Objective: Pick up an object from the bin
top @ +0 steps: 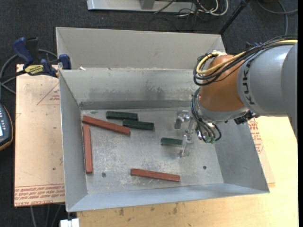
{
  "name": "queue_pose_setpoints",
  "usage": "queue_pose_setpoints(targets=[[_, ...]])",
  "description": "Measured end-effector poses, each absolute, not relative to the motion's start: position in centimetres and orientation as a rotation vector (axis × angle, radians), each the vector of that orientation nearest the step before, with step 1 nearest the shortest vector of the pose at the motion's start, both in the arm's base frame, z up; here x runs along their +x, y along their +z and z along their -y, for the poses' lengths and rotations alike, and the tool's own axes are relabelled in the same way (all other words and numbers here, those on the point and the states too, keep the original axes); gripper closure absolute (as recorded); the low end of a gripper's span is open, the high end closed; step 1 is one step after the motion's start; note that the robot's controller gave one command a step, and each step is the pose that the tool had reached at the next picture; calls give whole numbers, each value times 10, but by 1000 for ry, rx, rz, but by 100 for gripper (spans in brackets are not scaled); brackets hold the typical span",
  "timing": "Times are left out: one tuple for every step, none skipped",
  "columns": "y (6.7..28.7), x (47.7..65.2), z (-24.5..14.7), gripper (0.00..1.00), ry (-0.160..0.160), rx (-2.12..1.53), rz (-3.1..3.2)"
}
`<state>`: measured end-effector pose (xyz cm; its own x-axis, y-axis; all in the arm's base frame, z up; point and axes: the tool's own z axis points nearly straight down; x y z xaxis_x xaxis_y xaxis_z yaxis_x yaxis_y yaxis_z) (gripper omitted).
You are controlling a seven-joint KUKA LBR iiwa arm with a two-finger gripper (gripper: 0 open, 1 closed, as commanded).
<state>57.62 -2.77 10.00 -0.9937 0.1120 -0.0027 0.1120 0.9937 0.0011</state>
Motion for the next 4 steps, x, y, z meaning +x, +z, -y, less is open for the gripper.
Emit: queue_pose_setpoints(targets=[[68, 572, 26, 0, 1, 196, -3137], [68, 573, 25, 0, 1, 193, -3135], [70, 574, 25, 100, 0, 193, -3133], [114, 576, 25, 100, 1, 190, -3128]])
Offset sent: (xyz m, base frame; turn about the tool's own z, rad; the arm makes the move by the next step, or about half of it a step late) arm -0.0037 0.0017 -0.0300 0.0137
